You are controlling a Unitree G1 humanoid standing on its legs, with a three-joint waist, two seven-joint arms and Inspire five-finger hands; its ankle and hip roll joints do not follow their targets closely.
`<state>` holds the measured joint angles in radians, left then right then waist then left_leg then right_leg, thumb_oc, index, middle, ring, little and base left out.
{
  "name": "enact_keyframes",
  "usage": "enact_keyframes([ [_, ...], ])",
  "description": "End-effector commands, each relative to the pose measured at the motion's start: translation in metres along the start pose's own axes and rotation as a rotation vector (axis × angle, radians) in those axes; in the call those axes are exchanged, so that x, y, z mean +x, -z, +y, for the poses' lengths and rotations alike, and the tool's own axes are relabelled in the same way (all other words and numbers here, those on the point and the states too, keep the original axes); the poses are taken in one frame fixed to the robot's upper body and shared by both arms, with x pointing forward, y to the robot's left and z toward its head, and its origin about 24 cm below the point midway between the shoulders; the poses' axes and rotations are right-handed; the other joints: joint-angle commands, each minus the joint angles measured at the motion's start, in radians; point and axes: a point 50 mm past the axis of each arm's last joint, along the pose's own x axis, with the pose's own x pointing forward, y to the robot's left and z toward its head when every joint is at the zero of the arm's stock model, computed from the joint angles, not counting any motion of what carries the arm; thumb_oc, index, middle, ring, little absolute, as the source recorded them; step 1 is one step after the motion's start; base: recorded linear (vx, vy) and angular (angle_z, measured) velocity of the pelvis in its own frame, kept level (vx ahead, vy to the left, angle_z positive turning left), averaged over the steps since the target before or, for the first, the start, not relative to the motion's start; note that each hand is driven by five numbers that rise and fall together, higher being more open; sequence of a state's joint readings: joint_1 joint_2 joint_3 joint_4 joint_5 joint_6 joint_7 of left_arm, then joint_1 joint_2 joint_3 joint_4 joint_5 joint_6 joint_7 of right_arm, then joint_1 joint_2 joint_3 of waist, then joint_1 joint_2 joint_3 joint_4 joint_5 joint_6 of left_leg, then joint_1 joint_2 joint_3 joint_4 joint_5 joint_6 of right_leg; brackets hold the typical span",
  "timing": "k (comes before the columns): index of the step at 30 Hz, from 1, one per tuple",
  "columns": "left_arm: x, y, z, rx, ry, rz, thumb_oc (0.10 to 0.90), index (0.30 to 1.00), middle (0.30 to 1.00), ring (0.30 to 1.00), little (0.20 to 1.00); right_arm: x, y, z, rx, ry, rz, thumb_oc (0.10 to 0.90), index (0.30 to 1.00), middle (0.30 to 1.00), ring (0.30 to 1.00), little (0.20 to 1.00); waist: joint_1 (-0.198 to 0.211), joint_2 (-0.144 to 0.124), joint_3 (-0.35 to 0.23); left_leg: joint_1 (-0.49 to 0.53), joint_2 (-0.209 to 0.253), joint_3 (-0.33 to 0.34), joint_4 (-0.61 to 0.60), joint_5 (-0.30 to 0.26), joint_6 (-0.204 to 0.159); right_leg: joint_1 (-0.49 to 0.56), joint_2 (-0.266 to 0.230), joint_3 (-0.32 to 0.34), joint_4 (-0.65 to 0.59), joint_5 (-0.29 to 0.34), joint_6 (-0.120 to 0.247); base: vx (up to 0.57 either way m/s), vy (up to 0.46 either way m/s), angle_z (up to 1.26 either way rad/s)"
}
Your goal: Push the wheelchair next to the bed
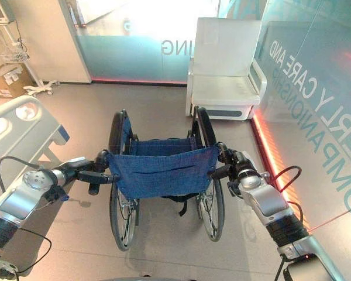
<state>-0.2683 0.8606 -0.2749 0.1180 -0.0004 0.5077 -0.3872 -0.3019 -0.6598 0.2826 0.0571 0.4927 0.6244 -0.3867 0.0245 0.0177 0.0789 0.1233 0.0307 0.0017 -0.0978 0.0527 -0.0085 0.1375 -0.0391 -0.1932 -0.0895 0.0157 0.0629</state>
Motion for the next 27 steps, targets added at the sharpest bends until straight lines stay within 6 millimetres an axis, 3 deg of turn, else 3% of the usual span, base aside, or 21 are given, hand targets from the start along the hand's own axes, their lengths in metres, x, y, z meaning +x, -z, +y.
enact_keyframes([
  [1, 0.005, 0.029, -0.014, 0.075, -0.027, 0.128, 0.800, 0.900, 0.900, 0.900, 0.900, -0.001, 0.013, 0.019, 0.093, -0.027, 0.023, 0.800, 0.900, 0.900, 0.900, 0.900, 0.002, -0.032, 0.009, 0.001, -0.059, 0.034, 0.011, -0.041, 0.026, -0.005, -0.012, 0.025, 0.010, 0.020, 0.035, 0.00, 0.000, 0.00],
  [9, 0.007, 0.021, -0.013, 0.078, -0.033, 0.096, 0.800, 0.900, 0.900, 0.900, 0.900, 0.007, 0.019, 0.016, -0.095, -0.030, 0.096, 0.800, 0.900, 0.900, 0.900, 0.900, 0.009, -0.034, 0.007, 0.004, -0.060, 0.035, 0.011, -0.039, 0.024, 0.001, -0.012, 0.021, 0.008, 0.021, 0.033, 0.00, 0.000, 0.00],
  [19, 0.014, 0.011, -0.016, 0.133, 0.030, 0.114, 0.800, 0.900, 0.900, 0.900, 0.900, 0.015, -0.006, 0.025, -0.185, -0.058, 0.061, 0.800, 0.900, 0.900, 0.900, 0.900, 0.021, -0.037, 0.005, 0.004, -0.061, 0.031, 0.011, -0.038, 0.024, 0.004, -0.014, 0.014, 0.006, 0.020, 0.029, 0.00, 0.000, 0.00],
  [20, 0.014, 0.011, -0.015, 0.135, 0.034, 0.115, 0.800, 0.900, 0.900, 0.900, 0.900, 0.016, -0.008, 0.026, -0.201, -0.063, 0.061, 0.761, 0.841, 0.841, 0.841, 0.841, 0.020, -0.037, 0.004, 0.005, -0.061, 0.032, 0.011, -0.039, 0.024, 0.004, -0.014, 0.014, 0.006, 0.019, 0.028, 0.00, 0.000, 0.00],
  [21, 0.014, 0.010, -0.015, 0.135, 0.037, 0.113, 0.800, 0.900, 0.900, 0.900, 0.900, 0.016, -0.009, 0.026, -0.208, -0.071, 0.060, 0.527, 0.491, 0.491, 0.491, 0.491, 0.021, -0.037, 0.003, 0.004, -0.060, 0.032, 0.011, -0.039, 0.024, 0.004, -0.014, 0.014, 0.006, 0.019, 0.028, 0.00, 0.000, 0.00],
  [22, 0.015, 0.009, -0.016, 0.127, 0.037, 0.105, 0.780, 0.869, 0.869, 0.869, 0.869, 0.016, -0.011, 0.027, -0.219, -0.080, 0.056, 0.400, 0.300, 0.300, 0.300, 0.300, 0.021, -0.037, 0.002, 0.004, -0.060, 0.032, 0.011, -0.039, 0.023, 0.004, -0.013, 0.014, 0.005, 0.019, 0.028, 0.00, 0.000, 0.00],
  [23, 0.016, 0.008, -0.016, 0.120, 0.036, 0.097, 0.654, 0.681, 0.681, 0.681, 0.681, 0.016, -0.013, 0.028, -0.232, -0.090, 0.051, 0.400, 0.300, 0.300, 0.300, 0.300, 0.021, -0.038, 0.000, 0.004, -0.060, 0.032, 0.011, -0.039, 0.023, 0.004, -0.013, 0.015, 0.006, 0.019, 0.027, 0.00, 0.000, 0.00],
  [25, 0.017, 0.006, -0.018, 0.110, 0.030, 0.085, 0.535, 0.502, 0.502, 0.502, 0.502, 0.016, -0.014, 0.029, -0.247, -0.099, 0.045, 0.400, 0.300, 0.300, 0.300, 0.300, 0.021, -0.038, 0.000, 0.004, -0.060, 0.034, 0.011, -0.039, 0.023, 0.004, -0.013, 0.015, 0.005, 0.019, 0.027, 0.00, 0.000, 0.00],
  [26, 0.018, 0.004, -0.019, 0.082, 0.005, 0.061, 0.400, 0.300, 0.300, 0.300, 0.300, 0.016, -0.018, 0.029, -0.261, -0.113, 0.030, 0.400, 0.300, 0.300, 0.300, 0.300, 0.021, -0.040, -0.001, 0.004, -0.060, 0.035, 0.011, -0.039, 0.022, 0.004, -0.013, 0.016, 0.006, 0.018, 0.027, 0.00, 0.000, 0.00],
  [27, 0.018, 0.004, -0.019, 0.078, 0.002, 0.057, 0.400, 0.300, 0.300, 0.300, 0.300, 0.016, -0.018, 0.029, -0.264, -0.116, 0.029, 0.400, 0.300, 0.300, 0.300, 0.300, 0.021, -0.040, -0.001, 0.004, -0.060, 0.034, 0.011, -0.039, 0.022, 0.004, -0.012, 0.016, 0.006, 0.018, 0.027, 0.00, 0.000, 0.00],
])
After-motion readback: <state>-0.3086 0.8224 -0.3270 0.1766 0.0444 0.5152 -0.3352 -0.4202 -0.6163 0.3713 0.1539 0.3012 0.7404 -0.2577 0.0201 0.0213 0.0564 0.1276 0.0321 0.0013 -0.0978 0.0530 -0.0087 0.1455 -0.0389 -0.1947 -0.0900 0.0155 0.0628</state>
